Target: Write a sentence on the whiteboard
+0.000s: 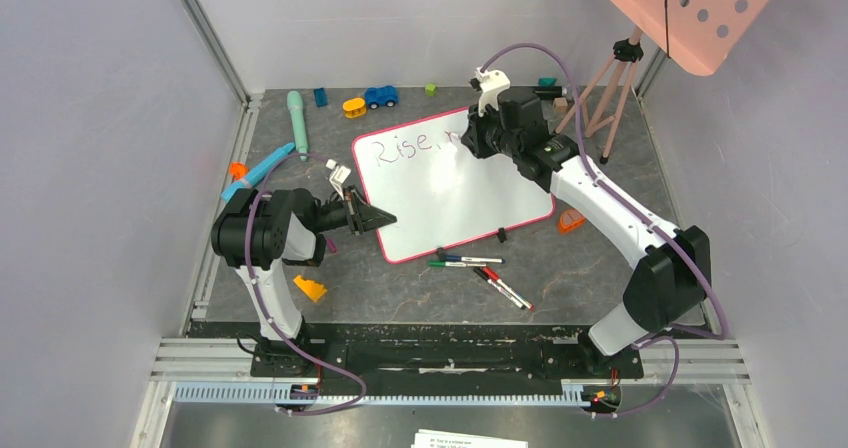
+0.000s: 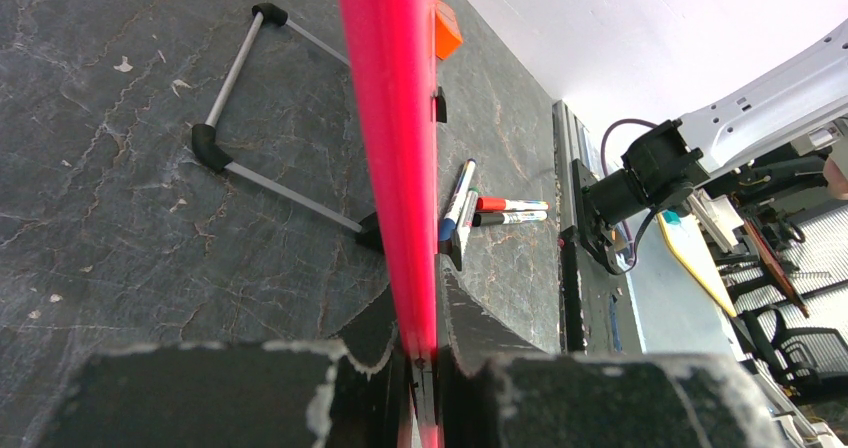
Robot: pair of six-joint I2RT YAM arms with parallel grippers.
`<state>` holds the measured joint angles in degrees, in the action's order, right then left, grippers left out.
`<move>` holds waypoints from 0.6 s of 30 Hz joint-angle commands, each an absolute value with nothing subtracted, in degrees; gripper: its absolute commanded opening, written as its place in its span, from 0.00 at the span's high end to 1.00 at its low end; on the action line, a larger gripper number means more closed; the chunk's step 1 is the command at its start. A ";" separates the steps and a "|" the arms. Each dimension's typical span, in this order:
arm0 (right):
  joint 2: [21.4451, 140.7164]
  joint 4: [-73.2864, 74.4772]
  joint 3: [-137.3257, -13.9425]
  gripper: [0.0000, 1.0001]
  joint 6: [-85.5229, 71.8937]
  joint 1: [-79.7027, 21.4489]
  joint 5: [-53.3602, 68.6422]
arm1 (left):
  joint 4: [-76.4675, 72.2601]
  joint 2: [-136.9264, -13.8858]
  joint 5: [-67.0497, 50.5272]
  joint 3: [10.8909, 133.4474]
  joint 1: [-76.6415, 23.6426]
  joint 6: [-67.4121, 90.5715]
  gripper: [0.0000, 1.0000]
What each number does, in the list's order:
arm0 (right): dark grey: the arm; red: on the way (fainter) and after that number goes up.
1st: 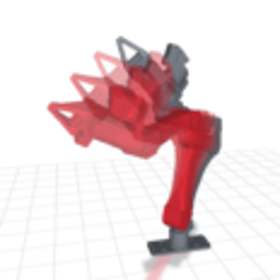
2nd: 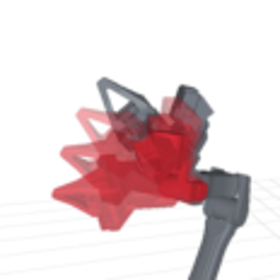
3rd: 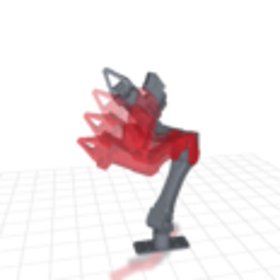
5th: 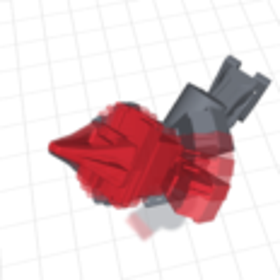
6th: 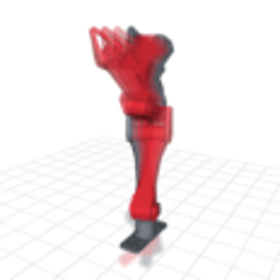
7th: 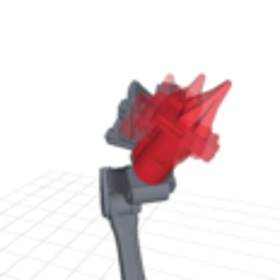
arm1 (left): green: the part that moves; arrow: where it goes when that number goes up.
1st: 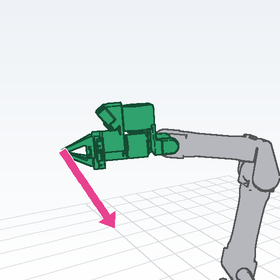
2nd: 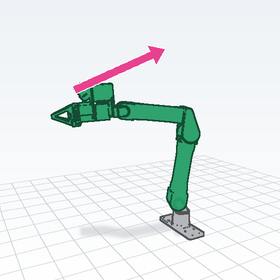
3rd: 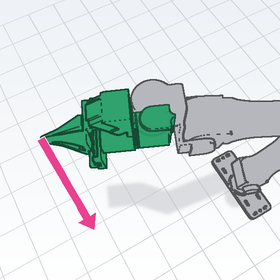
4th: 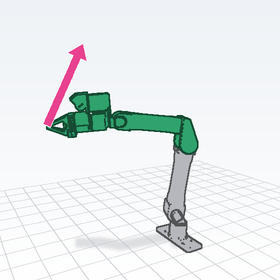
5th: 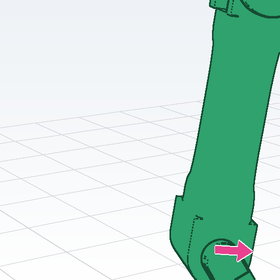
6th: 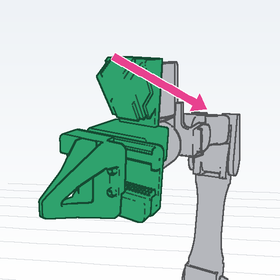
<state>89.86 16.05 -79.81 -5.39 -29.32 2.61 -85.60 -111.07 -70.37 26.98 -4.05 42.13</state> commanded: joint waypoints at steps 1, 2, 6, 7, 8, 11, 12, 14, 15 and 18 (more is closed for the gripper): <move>91.16 15.82 -81.56 1.00 -4.64 -28.05 -1.73 | -89.21 -111.29 -75.15 26.27 -5.48 36.94 0.95; 91.13 15.83 -81.56 1.00 -4.70 -28.04 -1.73 | -89.21 -111.27 -75.19 26.32 -5.52 36.93 0.95; 90.79 15.95 -81.38 1.00 -4.82 -27.95 -1.65 | -89.21 -111.30 -75.27 26.28 -5.54 36.96 0.95; 90.63 15.95 -81.31 1.00 -4.88 -27.95 -1.85 | -89.21 -111.29 -75.26 26.27 -5.47 36.94 0.95; 90.46 15.88 -81.15 1.00 -4.96 -27.91 -2.07 | -89.21 -111.31 -75.28 26.28 -5.50 36.92 0.95; 90.01 15.91 -81.04 1.00 -4.93 -27.86 -2.53 | -89.22 -111.28 -75.26 26.26 -5.54 36.92 0.95; 89.89 15.92 -81.04 1.00 -4.93 -27.78 -2.51 | -89.22 -111.29 -75.27 26.27 -5.57 36.94 0.95; 89.71 15.86 -81.12 1.00 -4.77 -27.72 -2.04 | -89.21 -111.28 -75.25 26.28 -5.50 36.96 0.95; 89.60 15.82 -81.12 1.00 -4.70 -27.77 -1.81 | -89.21 -111.34 -75.26 26.25 -5.57 36.95 0.95; 89.07 15.75 -81.12 1.00 -4.76 -27.71 -0.97 | -89.21 -111.35 -75.28 26.28 -5.55 36.96 0.95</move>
